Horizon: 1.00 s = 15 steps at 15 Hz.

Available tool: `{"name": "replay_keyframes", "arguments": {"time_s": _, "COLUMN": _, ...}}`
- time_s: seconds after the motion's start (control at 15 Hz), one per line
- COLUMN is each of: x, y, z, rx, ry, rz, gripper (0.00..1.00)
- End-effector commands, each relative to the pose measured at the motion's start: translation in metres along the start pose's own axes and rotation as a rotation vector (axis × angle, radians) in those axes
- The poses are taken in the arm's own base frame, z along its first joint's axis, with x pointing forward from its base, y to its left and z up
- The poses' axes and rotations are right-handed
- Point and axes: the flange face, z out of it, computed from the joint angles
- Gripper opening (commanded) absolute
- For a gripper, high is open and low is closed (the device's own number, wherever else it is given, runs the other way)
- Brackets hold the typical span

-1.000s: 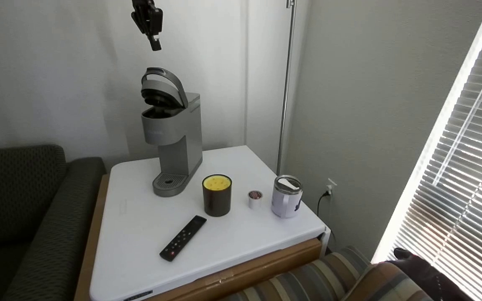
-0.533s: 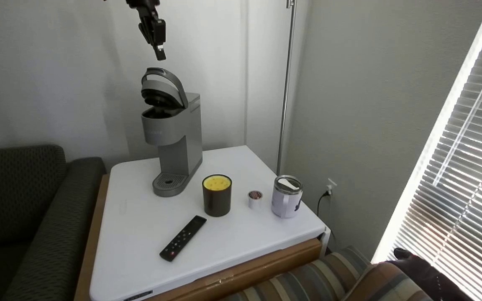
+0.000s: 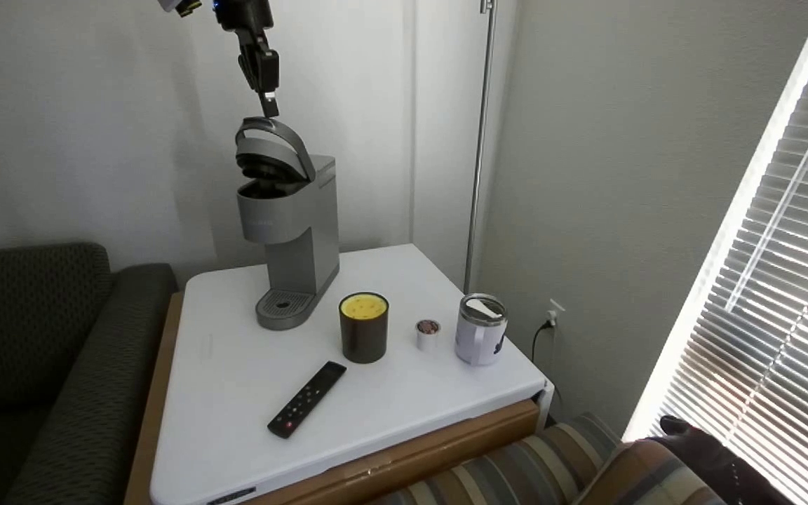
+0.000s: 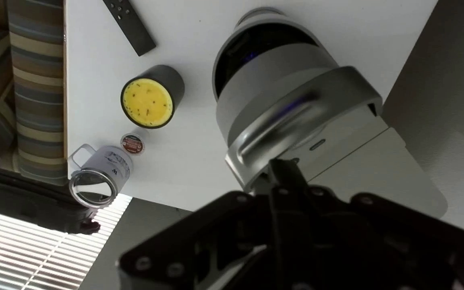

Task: Close the lid of the coffee maker

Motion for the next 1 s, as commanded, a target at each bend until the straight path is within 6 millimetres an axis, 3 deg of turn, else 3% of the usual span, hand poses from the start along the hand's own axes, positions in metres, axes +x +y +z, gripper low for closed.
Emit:
{"name": "replay_keyframes", "arguments": {"time_s": 0.0, "x": -0.007, "y": 0.011, "z": 0.000, "rx": -0.003, "ry": -0.107, "rz": 0.008, "gripper": 0.00}}
{"name": "replay_keyframes", "arguments": {"time_s": 0.4, "x": -0.026, "y": 0.029, "z": -0.006, "rx": -0.057, "ry": -0.274, "rz": 0.011, "gripper": 0.00}}
{"name": "replay_keyframes", "arguments": {"time_s": 0.93, "x": -0.006, "y": 0.019, "z": -0.017, "rx": 0.044, "ry": -0.134, "rz": 0.074, "gripper": 0.00}}
